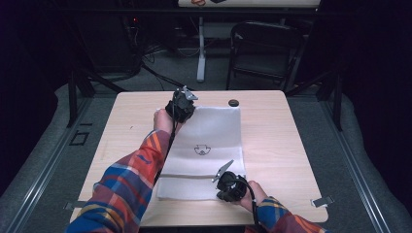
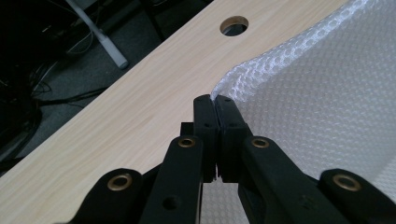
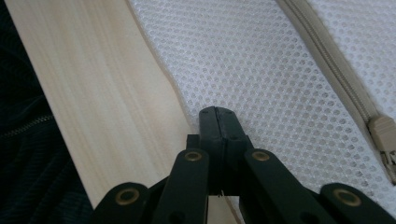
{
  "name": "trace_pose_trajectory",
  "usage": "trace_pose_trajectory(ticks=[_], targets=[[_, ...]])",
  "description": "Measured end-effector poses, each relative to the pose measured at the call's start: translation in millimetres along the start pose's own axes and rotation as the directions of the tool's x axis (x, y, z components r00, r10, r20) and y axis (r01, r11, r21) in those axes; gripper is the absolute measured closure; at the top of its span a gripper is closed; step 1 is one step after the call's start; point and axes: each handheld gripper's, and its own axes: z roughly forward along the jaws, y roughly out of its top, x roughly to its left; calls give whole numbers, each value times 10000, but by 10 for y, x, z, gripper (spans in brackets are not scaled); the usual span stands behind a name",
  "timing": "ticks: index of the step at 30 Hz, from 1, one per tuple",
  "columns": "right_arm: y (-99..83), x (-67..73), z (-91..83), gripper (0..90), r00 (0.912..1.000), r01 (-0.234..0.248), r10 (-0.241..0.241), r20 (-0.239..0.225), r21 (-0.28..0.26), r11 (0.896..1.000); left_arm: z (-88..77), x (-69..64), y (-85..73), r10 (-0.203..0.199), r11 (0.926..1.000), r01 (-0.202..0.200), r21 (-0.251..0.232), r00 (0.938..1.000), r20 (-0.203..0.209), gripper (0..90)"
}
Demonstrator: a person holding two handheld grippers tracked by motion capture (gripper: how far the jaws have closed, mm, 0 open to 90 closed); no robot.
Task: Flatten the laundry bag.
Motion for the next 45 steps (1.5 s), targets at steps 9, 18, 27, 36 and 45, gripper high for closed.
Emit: trace_pose_trajectory(ticks=[9, 18, 27, 36, 45], targets=[[11, 11, -6, 900, 9999, 111, -110, -86, 100, 9999, 164, 1, 45, -150, 9996, 155, 222, 9996, -238, 880], [11, -96, -207, 728, 9993, -368, 375, 62, -883, 9954, 207, 73, 44, -897, 9959, 899, 73, 9956, -279, 425], [-128, -340, -441, 351, 9875, -1264, 1373, 776, -1312, 9833, 95, 83, -271, -1445, 9894, 1427, 281, 9862, 805, 201], [-254, -529, -577, 55, 9732, -1799, 1989, 1152, -1567, 9711, -55, -135, -768, -1057, 9913, 909, 954, 9807, 1642, 102], [-274, -588, -587, 14, 9685, -1963, 2176, 1213, -1661, 9664, -217, -400, -936, -584, 9930, 335, 1132, 9729, 2238, 82]])
